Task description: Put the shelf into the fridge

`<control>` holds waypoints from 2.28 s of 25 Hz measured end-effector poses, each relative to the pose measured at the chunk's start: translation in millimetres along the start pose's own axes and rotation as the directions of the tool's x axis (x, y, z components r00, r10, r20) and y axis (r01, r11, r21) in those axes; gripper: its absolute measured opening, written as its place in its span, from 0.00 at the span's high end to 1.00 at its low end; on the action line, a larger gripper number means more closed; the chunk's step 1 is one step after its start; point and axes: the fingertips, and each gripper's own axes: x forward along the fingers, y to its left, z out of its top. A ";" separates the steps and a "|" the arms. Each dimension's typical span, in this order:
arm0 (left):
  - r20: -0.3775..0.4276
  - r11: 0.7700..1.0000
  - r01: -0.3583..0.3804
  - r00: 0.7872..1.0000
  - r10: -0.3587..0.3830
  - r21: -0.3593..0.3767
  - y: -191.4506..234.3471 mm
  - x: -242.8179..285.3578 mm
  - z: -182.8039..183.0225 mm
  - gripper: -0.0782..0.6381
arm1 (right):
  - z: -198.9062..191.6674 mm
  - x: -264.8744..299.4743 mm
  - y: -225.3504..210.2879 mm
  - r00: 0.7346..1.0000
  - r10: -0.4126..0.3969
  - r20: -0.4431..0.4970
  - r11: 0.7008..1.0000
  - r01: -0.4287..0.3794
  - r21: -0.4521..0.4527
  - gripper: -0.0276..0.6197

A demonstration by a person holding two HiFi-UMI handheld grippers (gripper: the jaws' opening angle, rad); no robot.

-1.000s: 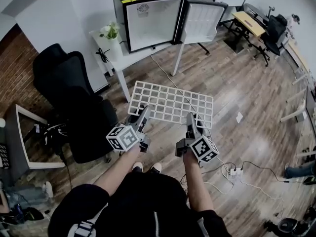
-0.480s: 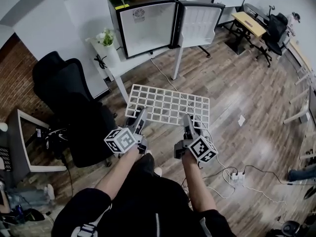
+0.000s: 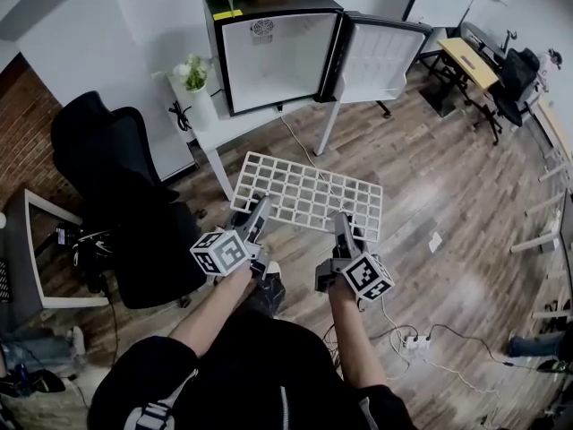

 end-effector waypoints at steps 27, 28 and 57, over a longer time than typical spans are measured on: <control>0.138 0.992 -0.118 0.983 0.124 -0.047 105.7 148.9 104.0 0.67 | 46.6 246.1 19.6 0.983 0.109 -0.149 0.991 -0.120 -0.062 0.67; 0.145 0.991 -0.125 0.981 0.131 -0.048 108.2 152.9 106.1 0.67 | 47.6 253.5 19.0 0.981 0.117 -0.157 0.990 -0.128 -0.061 0.67; 0.387 0.911 -0.394 0.826 0.410 -0.123 138.4 282.4 143.2 0.67 | 116.0 461.6 1.9 0.815 0.354 -0.459 0.914 -0.404 -0.013 0.68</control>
